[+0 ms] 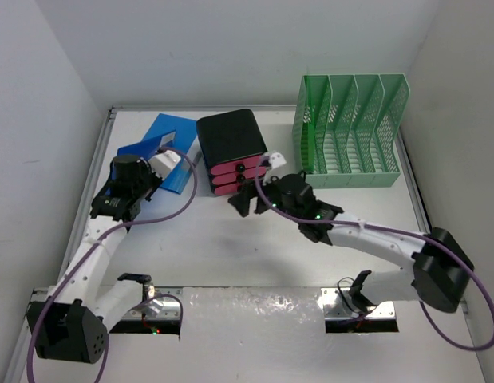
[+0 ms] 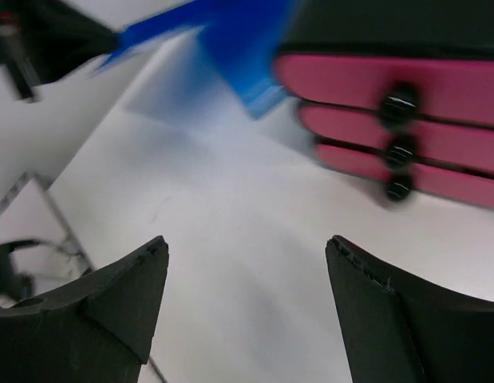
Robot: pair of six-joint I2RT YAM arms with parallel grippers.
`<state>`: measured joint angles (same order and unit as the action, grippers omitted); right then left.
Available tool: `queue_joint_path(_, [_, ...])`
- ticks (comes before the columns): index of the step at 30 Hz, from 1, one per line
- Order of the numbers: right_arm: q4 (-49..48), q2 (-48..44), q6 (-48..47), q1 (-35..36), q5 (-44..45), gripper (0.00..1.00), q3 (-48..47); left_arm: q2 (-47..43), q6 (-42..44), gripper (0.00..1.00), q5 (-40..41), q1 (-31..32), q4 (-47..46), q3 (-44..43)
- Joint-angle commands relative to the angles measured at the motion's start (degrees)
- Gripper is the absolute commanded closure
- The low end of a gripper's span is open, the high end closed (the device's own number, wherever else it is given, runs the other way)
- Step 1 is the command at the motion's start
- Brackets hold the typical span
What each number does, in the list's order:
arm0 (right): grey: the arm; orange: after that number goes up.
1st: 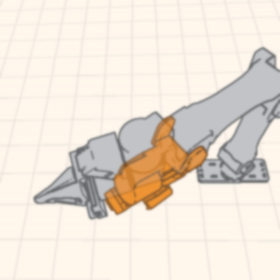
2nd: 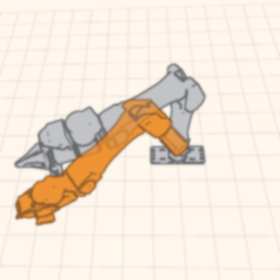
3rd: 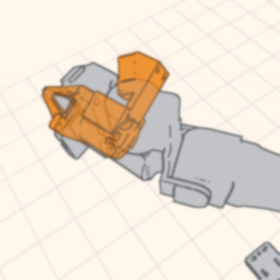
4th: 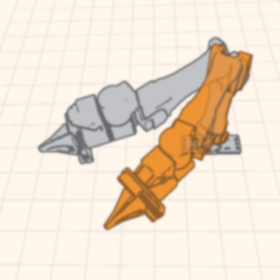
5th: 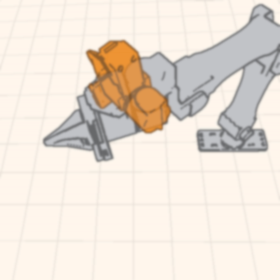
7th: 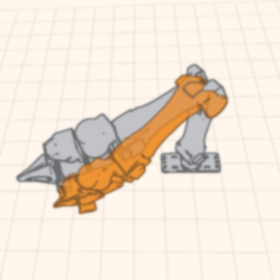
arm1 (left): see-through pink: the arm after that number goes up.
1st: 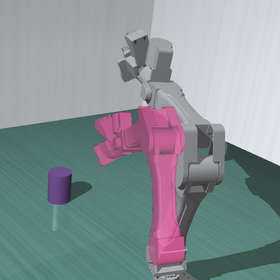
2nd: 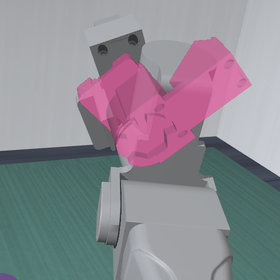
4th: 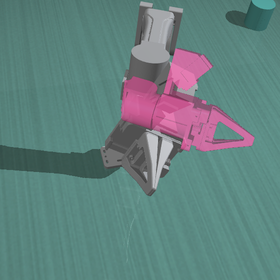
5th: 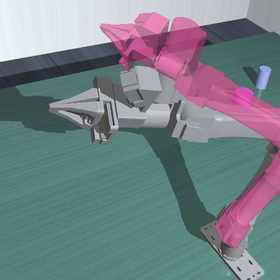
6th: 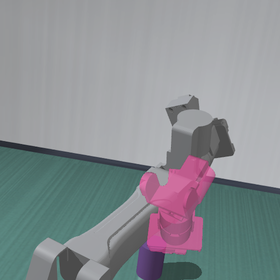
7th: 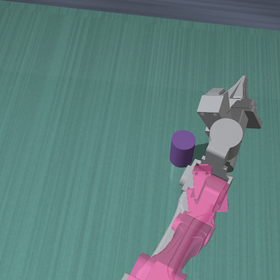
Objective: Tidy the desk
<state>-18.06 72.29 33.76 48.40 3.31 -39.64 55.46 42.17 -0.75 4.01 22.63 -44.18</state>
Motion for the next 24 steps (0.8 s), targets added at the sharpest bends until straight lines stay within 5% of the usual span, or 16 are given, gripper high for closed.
queue_joint_path(1, [-6.7, 5.1, -12.0, 6.2, -9.6, 0.23, -7.4, -3.0, 0.5, 1.00, -2.1, -0.6, 8.8, -2.7])
queue_joint_path(2, [-7.2, 5.1, -12.0, 7.1, -12.5, 0.21, -8.5, -3.3, 1.0, 1.00, -2.1, -0.6, 8.8, -3.3])
queue_joint_path(5, [-3.6, 9.0, -40.6, 9.0, -17.0, 0.16, -12.7, -3.1, 2.2, 1.00, -0.5, -0.6, 9.5, -5.5])
queue_joint_path(11, [-1.2, 19.1, -72.1, 9.6, -20.9, 0.10, -17.6, -2.9, 2.9, 1.00, -0.6, -0.6, 10.7, -6.0])
queue_joint_path(17, [-10.4, 29.7, -83.7, 10.1, -23.1, 0.05, -20.2, -3.1, 4.0, 1.00, -0.3, -0.6, 14.1, -8.7])
queue_joint_path(24, [-14.9, 43.1, -81.9, 10.2, -19.4, 0.05, -34.7, -2.8, 5.5, 1.00, -1.0, -0.6, 18.2, -10.6])
